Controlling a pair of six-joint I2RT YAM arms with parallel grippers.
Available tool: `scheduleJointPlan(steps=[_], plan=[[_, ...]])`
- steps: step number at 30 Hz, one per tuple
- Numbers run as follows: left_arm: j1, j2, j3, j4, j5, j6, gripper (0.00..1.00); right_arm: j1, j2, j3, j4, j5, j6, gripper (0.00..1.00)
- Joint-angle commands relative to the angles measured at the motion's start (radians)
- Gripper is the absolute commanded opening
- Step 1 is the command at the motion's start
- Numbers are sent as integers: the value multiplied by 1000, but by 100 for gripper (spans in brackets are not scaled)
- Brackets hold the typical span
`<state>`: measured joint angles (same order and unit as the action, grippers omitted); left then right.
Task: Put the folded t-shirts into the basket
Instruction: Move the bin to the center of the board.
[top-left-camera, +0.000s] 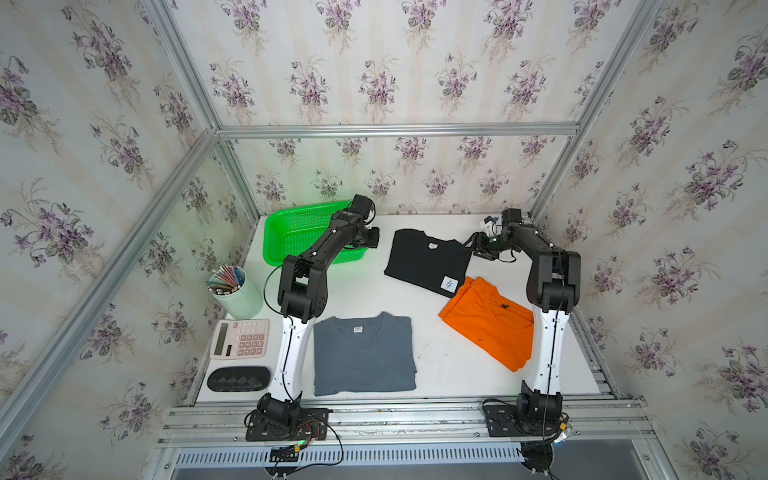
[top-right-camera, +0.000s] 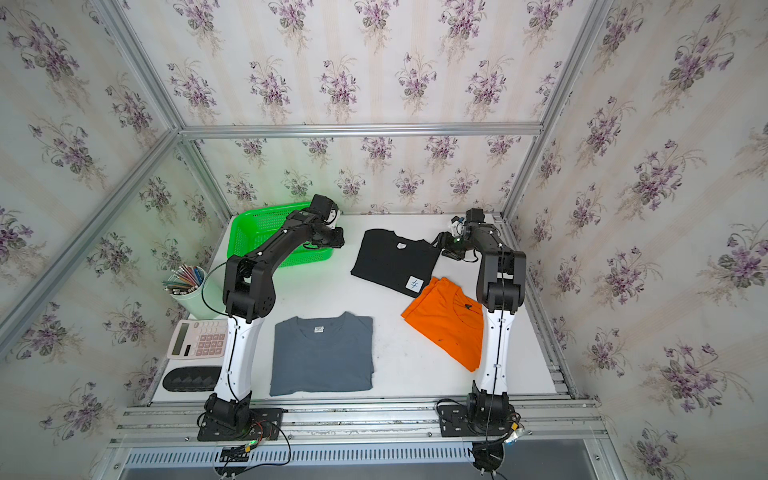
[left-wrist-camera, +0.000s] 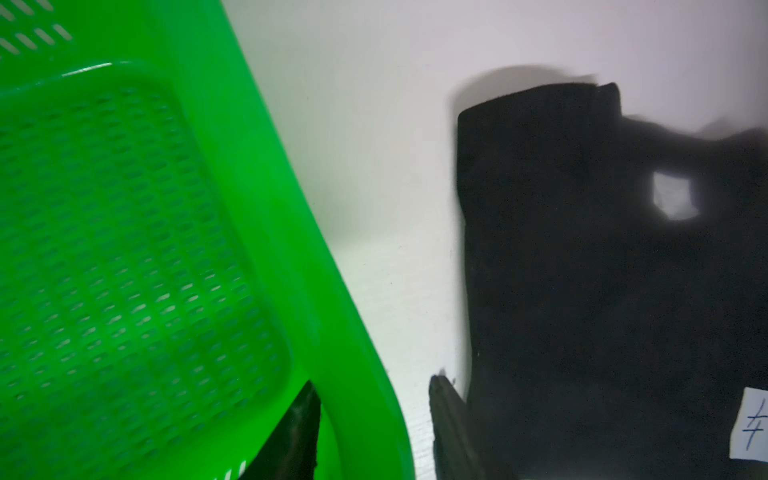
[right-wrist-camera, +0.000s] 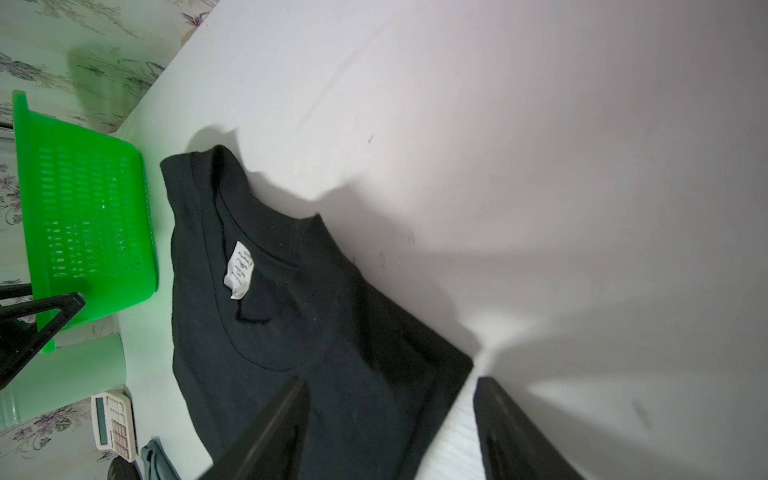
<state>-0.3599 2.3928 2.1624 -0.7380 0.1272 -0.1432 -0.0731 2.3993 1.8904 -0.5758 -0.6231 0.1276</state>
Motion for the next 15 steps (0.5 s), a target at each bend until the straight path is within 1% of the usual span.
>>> scheduleJointPlan(steps=[1, 4, 9, 12, 14, 15], plan=[[-19, 11, 18, -6, 9, 28, 43, 1, 38, -2, -48, 44, 19, 64], [-38, 16, 26, -6, 20, 30, 42, 1, 53, -1, -40, 4, 20, 53], [-72, 13, 24, -14, 21, 28, 41, 0, 71, 1, -18, -84, 0, 25], [-87, 5, 21, -24, 53, 21, 41, -10, 71, 17, -8, -155, -37, 8], [-98, -12, 6, -27, 84, 12, 41, -14, 53, 8, 25, -207, -48, 1], [-103, -23, -5, -24, 101, 6, 41, -14, 39, -7, 48, -232, -48, 0]])
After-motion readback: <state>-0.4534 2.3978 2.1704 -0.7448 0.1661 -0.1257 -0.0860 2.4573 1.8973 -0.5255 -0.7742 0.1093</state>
